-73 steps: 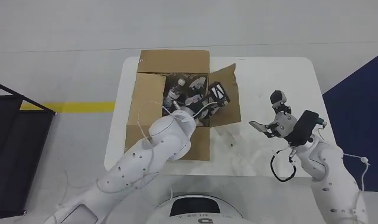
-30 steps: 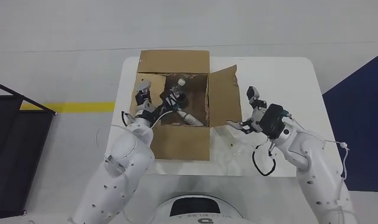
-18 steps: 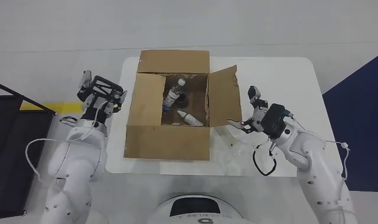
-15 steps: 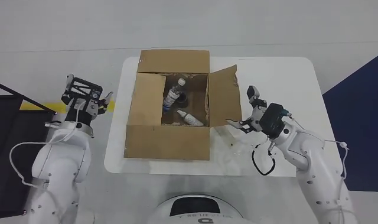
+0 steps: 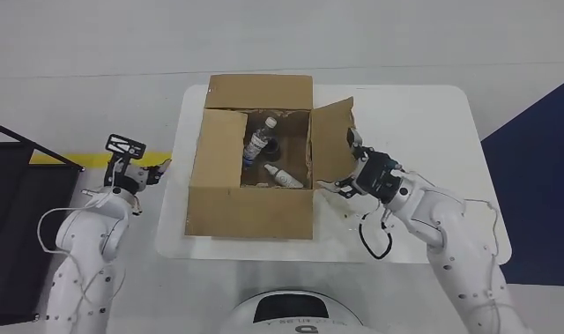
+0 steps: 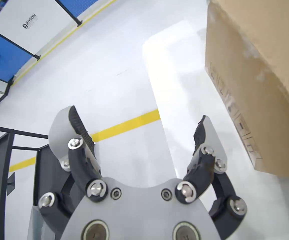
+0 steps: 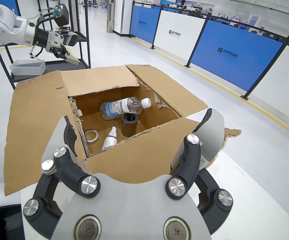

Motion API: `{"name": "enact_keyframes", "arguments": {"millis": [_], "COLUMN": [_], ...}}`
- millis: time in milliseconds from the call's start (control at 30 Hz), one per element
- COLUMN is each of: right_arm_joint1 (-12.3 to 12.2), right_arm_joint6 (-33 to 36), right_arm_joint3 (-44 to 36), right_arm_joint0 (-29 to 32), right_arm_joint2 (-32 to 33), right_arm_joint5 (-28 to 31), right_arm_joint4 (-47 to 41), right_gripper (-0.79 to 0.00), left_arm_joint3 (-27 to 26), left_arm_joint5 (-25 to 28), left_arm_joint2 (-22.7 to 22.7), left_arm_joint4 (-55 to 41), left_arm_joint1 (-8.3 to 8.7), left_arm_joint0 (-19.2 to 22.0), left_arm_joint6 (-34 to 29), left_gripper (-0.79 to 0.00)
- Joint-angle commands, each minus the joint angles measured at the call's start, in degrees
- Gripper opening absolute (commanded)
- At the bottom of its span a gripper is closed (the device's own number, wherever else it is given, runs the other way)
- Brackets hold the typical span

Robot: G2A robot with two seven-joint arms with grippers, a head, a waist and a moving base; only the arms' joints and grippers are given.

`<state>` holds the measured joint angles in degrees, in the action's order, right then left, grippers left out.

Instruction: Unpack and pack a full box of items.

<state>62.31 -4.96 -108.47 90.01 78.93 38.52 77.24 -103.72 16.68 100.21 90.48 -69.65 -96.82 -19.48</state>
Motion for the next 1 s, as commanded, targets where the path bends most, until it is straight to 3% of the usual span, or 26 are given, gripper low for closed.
{"name": "enact_keyframes", "arguments": {"millis": [0, 167, 433, 967], "right_arm_joint1": [0.09, 0.22, 0.41, 0.50], "right_arm_joint6": [0.28, 2.41, 10.83, 9.92], "right_arm_joint3": [-0.11, -0.04, -6.90, -8.28], "right_arm_joint0": [-0.34, -1.26, -0.93, -1.76], "right_arm_joint2": [-1.20, -4.04, -7.49, -9.70], "right_arm_joint5": [-0.27, 0.68, -0.74, 1.07], "right_arm_joint4": [0.48, 1.43, 0.15, 0.67], "right_gripper": [0.000, 0.000, 0.000, 0.000], "left_arm_joint3": [1.95, 1.97, 0.61, 2.33], "left_arm_joint5": [-1.05, -1.52, 7.11, 8.53], "left_arm_joint2": [-0.28, 4.44, 9.20, 9.48], "left_arm_joint4": [-0.35, -9.13, -21.89, -25.64], "left_arm_joint1": [-0.04, -0.07, 0.20, 0.21], "left_arm_joint0": [1.03, -0.56, -4.16, -4.11], "left_arm_joint6": [0.98, 5.28, 8.25, 10.44], "left_gripper": [0.000, 0.000, 0.000, 0.000]}}
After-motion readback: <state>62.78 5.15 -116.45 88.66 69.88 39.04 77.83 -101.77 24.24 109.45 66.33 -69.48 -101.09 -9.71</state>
